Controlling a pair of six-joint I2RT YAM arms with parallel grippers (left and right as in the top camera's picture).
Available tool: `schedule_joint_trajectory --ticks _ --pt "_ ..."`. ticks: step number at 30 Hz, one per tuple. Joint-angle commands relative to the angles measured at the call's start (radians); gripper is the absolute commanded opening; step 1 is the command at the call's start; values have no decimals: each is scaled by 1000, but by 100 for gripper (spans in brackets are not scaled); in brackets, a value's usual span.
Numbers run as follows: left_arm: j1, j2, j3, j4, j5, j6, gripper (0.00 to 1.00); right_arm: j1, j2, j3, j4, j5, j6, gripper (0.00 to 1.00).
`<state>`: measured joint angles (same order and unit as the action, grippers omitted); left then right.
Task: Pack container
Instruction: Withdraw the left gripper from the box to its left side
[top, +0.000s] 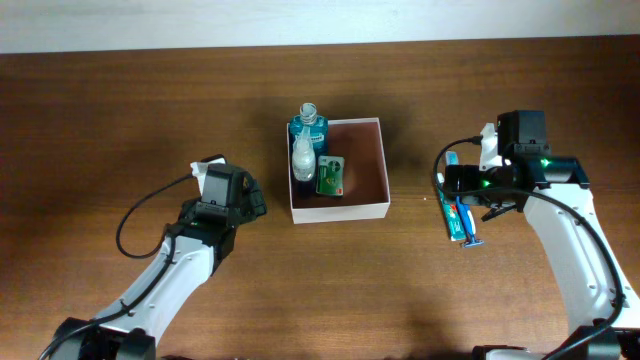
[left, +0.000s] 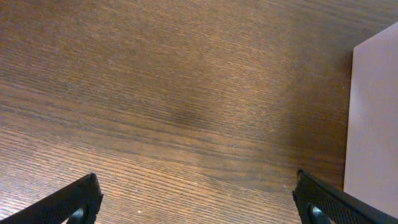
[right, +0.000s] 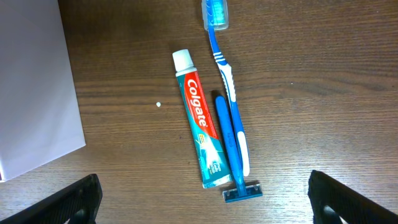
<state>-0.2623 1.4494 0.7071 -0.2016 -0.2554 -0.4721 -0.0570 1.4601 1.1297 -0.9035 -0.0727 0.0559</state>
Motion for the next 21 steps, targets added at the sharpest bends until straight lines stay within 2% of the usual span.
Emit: schedule_joint_trajectory --ticks 1,4,21 --pt "3 3 3 33 5 -26 99 4 3 14 3 5 0 98" --pt "3 3 3 97 31 -40 99 4 3 14 3 5 0 98" --pt "3 3 3 81 31 -39 99 5 6 14 41 -10 4 98"
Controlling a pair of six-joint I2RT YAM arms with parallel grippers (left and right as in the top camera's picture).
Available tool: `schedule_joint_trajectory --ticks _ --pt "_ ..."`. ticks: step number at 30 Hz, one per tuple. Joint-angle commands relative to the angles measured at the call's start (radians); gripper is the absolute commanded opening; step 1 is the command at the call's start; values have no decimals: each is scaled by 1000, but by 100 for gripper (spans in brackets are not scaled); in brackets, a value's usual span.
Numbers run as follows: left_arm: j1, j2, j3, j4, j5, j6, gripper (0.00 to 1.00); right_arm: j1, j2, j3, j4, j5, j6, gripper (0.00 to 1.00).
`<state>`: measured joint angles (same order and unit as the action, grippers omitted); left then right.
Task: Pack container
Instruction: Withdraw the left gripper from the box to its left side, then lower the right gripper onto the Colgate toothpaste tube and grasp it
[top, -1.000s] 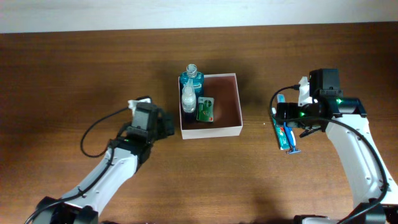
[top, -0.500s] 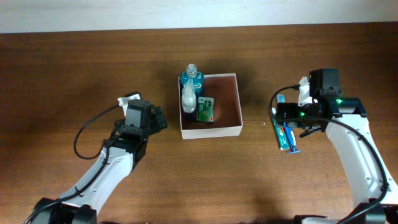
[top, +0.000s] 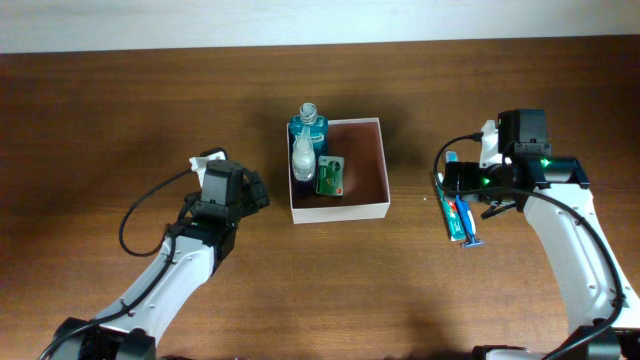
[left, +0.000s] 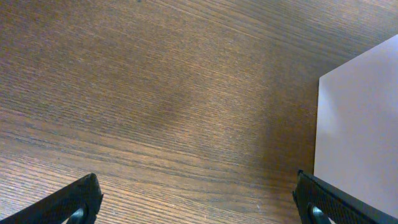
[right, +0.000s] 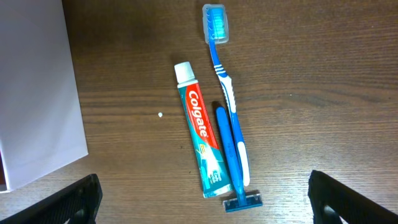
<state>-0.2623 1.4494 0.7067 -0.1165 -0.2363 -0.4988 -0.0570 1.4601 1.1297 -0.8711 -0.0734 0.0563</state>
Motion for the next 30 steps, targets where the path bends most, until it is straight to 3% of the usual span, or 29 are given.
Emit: schedule_joint_trajectory --ticks 1,9,14,18,21,24,30 --pt "3 3 3 -4 11 -13 100 5 6 14 9 -9 3 98" --pt "3 3 3 -51 -71 33 99 6 22 10 23 -27 1 99" --pt "3 3 3 -62 -71 33 99 19 86 2 24 -29 -135 99" --pt "3 3 3 -62 -71 33 99 69 139 2 23 -28 -203 86" --pt "3 3 3 -62 -71 33 99 119 179 2 26 -27 -234 61" --pt "3 3 3 -62 -71 33 99 155 214 2 50 1 -236 45" --pt "3 3 3 -62 -71 32 99 167 256 2 85 75 -235 43"
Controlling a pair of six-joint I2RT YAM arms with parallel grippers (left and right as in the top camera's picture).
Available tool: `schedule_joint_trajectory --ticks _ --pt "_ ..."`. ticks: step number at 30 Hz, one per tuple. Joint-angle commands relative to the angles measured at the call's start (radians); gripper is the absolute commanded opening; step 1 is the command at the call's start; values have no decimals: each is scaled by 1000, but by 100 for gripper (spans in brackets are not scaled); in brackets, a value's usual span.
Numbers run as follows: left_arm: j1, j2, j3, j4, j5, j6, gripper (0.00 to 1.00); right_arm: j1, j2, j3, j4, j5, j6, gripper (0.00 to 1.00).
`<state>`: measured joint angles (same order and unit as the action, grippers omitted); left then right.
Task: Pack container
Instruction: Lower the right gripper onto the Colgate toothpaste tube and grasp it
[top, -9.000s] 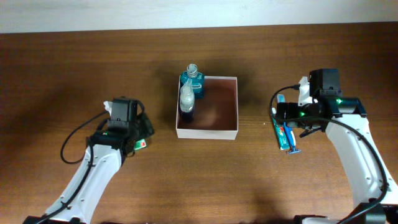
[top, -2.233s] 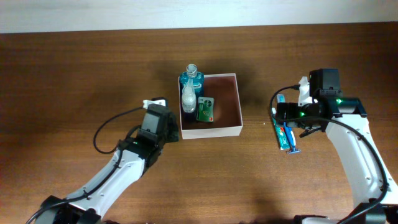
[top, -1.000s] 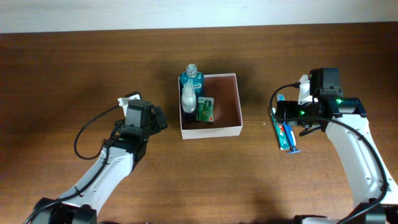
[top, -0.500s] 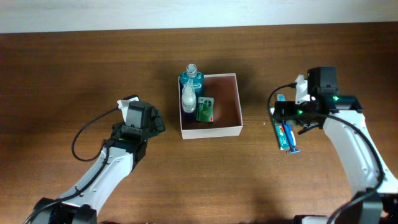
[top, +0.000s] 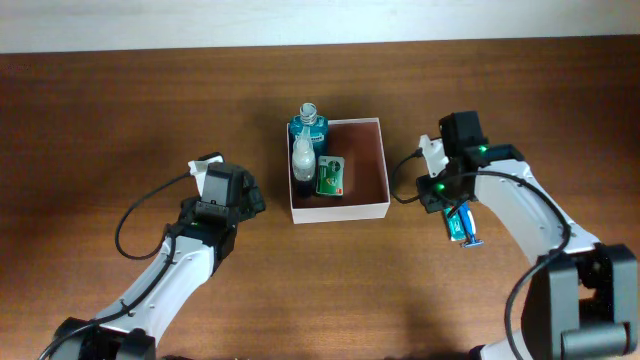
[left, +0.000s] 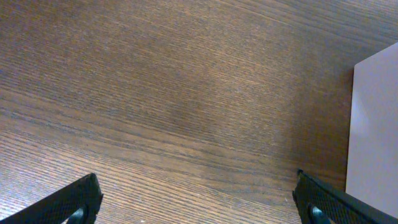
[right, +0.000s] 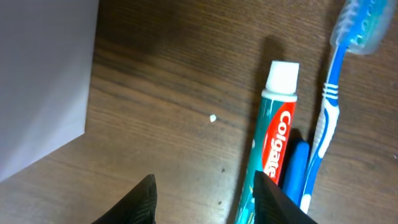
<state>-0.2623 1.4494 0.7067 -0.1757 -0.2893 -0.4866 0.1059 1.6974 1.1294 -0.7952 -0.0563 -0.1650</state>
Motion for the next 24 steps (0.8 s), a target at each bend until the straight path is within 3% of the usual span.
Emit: schedule_joint_trajectory --ticks 1,6,9,24 --pt "3 3 3 -3 -18 21 99 4 19 2 13 61 -14 43" --pt "3 3 3 -3 -18 21 99 4 21 2 44 74 -14 43" --pt "3 3 3 -3 -18 21 99 4 24 2 82 81 -14 56" --pt "3 3 3 -3 -18 21 99 -27 95 1 168 115 5 54"
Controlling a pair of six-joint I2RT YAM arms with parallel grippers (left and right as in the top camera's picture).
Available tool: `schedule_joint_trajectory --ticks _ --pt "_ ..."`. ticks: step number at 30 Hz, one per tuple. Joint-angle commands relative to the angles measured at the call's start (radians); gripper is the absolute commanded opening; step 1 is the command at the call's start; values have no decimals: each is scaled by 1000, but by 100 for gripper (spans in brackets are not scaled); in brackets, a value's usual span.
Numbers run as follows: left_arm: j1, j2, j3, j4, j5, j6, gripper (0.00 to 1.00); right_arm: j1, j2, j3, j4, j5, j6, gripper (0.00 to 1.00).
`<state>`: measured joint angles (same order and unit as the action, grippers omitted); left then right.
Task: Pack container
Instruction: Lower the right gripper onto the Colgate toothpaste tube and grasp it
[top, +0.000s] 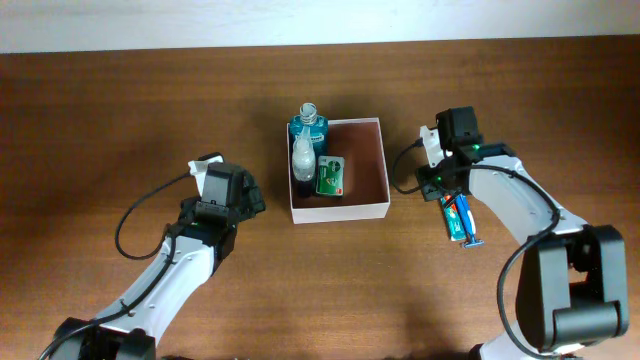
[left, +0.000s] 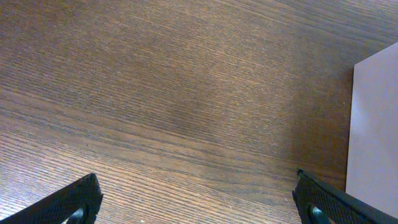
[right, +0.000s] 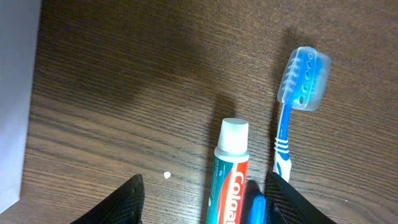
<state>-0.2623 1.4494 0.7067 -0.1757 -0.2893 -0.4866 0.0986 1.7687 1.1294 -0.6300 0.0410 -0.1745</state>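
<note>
The white box (top: 340, 212) stands mid-table holding a teal bottle (top: 308, 125), a small white bottle (top: 303, 158) and a green packet (top: 331, 176). Right of it lie a Colgate toothpaste tube (right: 229, 186), a blue toothbrush (right: 303, 78) with a clear head cap, and a blue razor (right: 254, 208). My right gripper (right: 205, 202) is open and low over them, its fingers on either side of the tube and razor handle. My left gripper (left: 199, 205) is open over bare wood left of the box.
The box's white outer wall (left: 374, 124) shows at the right edge of the left wrist view. A small white speck (right: 166, 175) lies on the wood left of the tube. Brown tabletop surrounds everything.
My right gripper has shifted toward the tube's cap end and rightward: the tube was by the right finger, now it lies between the fingers. The left arm has not moved.
My right gripper first hung wide open, high above the toothpaste, toothbrush and razor. Then it was low beside the tube with its fingers closer together, and now it straddles the tube. The left gripper stayed open beside the box throughout, shifting only slightly.
</note>
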Motion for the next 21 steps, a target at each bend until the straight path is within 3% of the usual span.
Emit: schedule_joint_trajectory --ticks 1,18,21 --pt "3 3 3 -3 -18 21 99 -27 28 0 3 18 15 54" --pt "3 3 3 -3 -18 21 99 -66 71 -1 6 -10 51 54" --pt "3 3 3 -3 -18 21 99 -66 71 -1 6 -11 51 45"
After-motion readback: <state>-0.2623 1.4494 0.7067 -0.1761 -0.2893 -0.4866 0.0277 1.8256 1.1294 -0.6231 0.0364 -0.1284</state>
